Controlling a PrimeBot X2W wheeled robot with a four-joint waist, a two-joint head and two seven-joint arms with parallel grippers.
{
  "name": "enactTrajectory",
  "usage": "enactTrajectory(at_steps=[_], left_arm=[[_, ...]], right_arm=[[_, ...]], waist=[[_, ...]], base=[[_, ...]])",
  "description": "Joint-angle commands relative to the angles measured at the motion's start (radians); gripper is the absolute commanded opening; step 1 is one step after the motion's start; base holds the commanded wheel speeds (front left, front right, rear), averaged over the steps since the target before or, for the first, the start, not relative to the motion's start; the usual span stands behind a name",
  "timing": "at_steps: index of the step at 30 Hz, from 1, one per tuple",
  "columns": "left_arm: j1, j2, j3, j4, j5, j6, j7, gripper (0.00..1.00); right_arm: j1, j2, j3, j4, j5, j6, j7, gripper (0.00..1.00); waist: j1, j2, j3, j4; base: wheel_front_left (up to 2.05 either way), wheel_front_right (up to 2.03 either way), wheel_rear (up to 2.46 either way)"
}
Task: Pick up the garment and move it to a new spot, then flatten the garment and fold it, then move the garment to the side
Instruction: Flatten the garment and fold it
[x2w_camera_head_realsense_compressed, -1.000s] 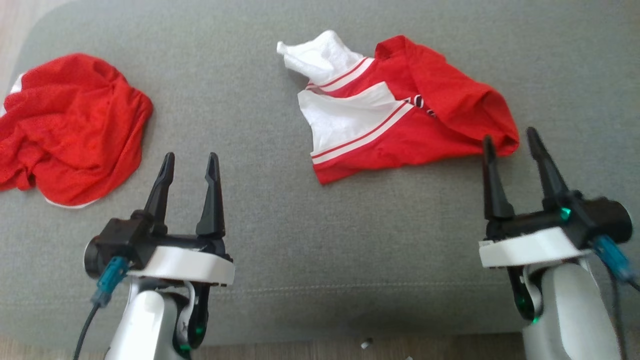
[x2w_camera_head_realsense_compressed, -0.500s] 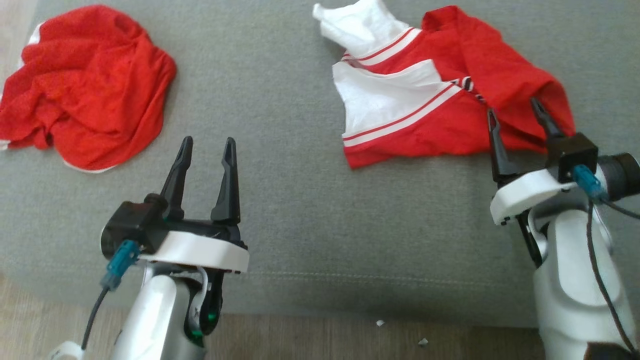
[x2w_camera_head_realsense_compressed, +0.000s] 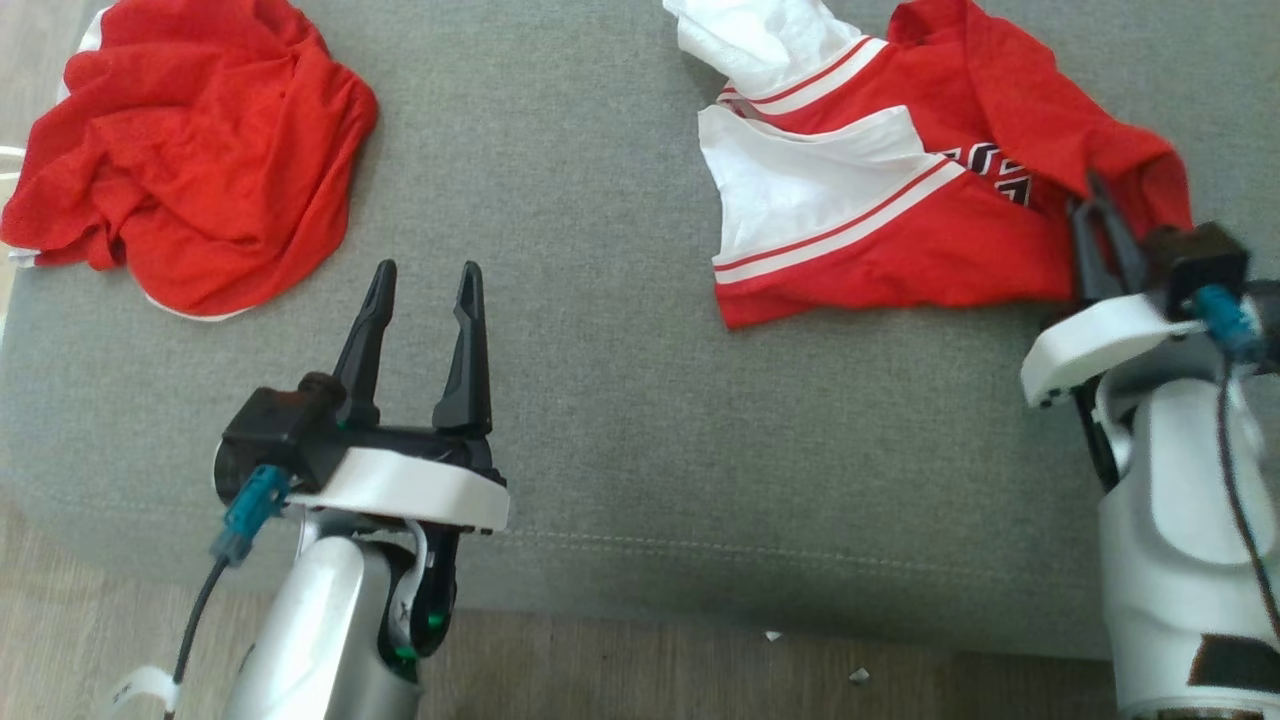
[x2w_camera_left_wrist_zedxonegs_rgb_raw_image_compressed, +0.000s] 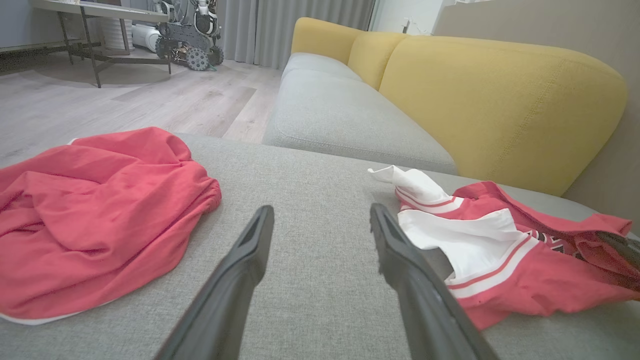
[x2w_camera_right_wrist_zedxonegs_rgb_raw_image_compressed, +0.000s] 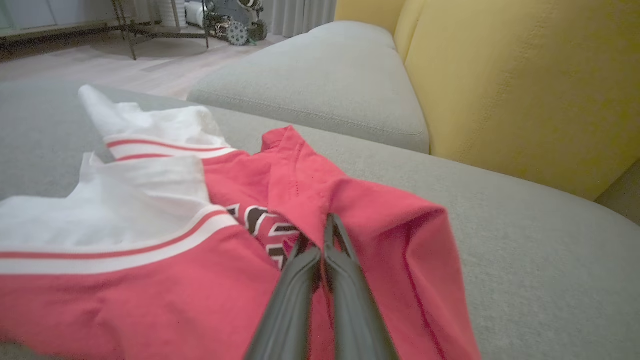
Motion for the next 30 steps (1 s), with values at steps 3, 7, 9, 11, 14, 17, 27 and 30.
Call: enactTrajectory(at_steps=[3,7,9,11,14,17,27,30], left_arm=[[-0.026,0.005,0.025,-0.025,-0.006,0.007,-0.012,1.00],[-0.032,0.005,0.015,-0.022,-0.007,0.006,-0.012,1.00],[-0.036,0.005,0.009,-0.023,-0.007,0.006,-0.012,1.00],[-0.043,0.005,0.002,-0.024,-0.008,0.007,-0.012,1.00],[-0.053,0.005,-0.010,-0.023,-0.010,0.007,-0.012,1.00],[-0.059,0.005,-0.017,-0.021,-0.013,0.009,-0.012,1.00],[-0.069,0.005,-0.027,-0.010,-0.017,0.013,-0.012,1.00],[-0.070,0.005,-0.021,-0.005,-0.011,0.011,-0.012,1.00]], right_arm=[[-0.056,0.015,-0.002,-0.052,0.055,0.006,0.003,0.00],[-0.131,0.002,-0.057,-0.063,0.180,0.006,0.064,0.00],[-0.182,-0.012,-0.106,-0.062,0.256,0.006,0.112,0.00],[-0.232,-0.033,-0.163,-0.050,0.315,0.006,0.172,0.00],[-0.297,-0.067,-0.259,-0.013,0.364,0.006,0.265,0.00],[-0.355,-0.090,-0.384,0.039,0.366,0.006,0.342,0.00],[-0.472,-0.070,-0.679,0.106,0.089,0.006,0.323,1.00],[-0.481,-0.029,-0.684,0.115,0.045,0.006,0.284,1.00]], waist=[[0.0000,0.0000,-0.002,-0.003],[0.0000,0.0000,0.004,-0.005],[0.0000,0.0000,0.012,-0.004],[0.0000,0.0000,0.022,0.000],[0.0000,0.0000,0.037,0.010],[0.0000,0.0000,0.049,0.020],[0.0000,0.0000,0.058,0.018],[0.0000,0.0000,0.042,0.001]], base=[[0.00,0.00,0.00],[0.00,0.00,0.00],[0.00,0.00,0.00],[0.00,0.00,0.00],[0.00,0.00,0.00],[0.00,0.00,0.00],[0.00,0.00,0.00],[0.00,0.00,0.00]])
